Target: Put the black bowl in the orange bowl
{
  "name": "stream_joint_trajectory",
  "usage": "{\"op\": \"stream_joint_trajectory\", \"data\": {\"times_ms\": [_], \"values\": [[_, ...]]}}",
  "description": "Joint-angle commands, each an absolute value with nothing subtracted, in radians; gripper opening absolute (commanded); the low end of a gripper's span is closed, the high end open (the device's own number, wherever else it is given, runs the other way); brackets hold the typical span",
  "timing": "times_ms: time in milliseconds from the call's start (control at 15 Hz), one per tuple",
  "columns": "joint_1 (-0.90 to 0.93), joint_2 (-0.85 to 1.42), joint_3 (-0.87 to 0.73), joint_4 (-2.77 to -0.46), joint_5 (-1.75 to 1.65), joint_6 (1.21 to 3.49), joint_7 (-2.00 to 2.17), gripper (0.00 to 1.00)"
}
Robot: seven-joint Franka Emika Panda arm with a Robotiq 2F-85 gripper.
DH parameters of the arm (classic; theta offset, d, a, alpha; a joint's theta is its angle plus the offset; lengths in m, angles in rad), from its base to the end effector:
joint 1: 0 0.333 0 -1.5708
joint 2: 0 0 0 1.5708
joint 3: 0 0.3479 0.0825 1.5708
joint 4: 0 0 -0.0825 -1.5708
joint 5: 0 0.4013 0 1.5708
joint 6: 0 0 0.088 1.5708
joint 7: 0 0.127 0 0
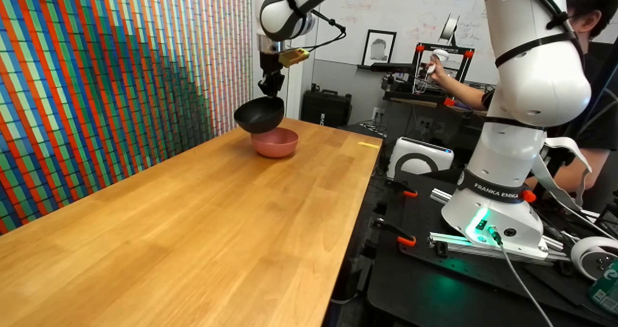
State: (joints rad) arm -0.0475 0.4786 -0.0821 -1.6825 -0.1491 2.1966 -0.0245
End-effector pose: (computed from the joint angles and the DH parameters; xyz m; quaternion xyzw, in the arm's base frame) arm 0.6995 -0.0926 0.3269 0.9966 -0.0049 0.0117 0.0810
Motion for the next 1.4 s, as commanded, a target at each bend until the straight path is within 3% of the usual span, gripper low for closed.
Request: {"op": "stream_joint_trajectory", "data": {"times_ms": [0,467,1133,1200,1333], "values": [[-0.123,0.467,-0.076,-1.636,-0.074,2.117,-0.092,0.03],[-0.225,0.440,-0.031,-1.706,0.177,2.111,-0.230,0.03],[-0.224,0.417,-0.048,-1.778,0.148,2.174,-0.321,0.03],[-0.221,0.412,-0.050,-1.788,0.146,2.187,-0.317,0.30],[-0.221,0.401,-0.045,-1.805,0.147,2.202,-0.339,0.36]]}}
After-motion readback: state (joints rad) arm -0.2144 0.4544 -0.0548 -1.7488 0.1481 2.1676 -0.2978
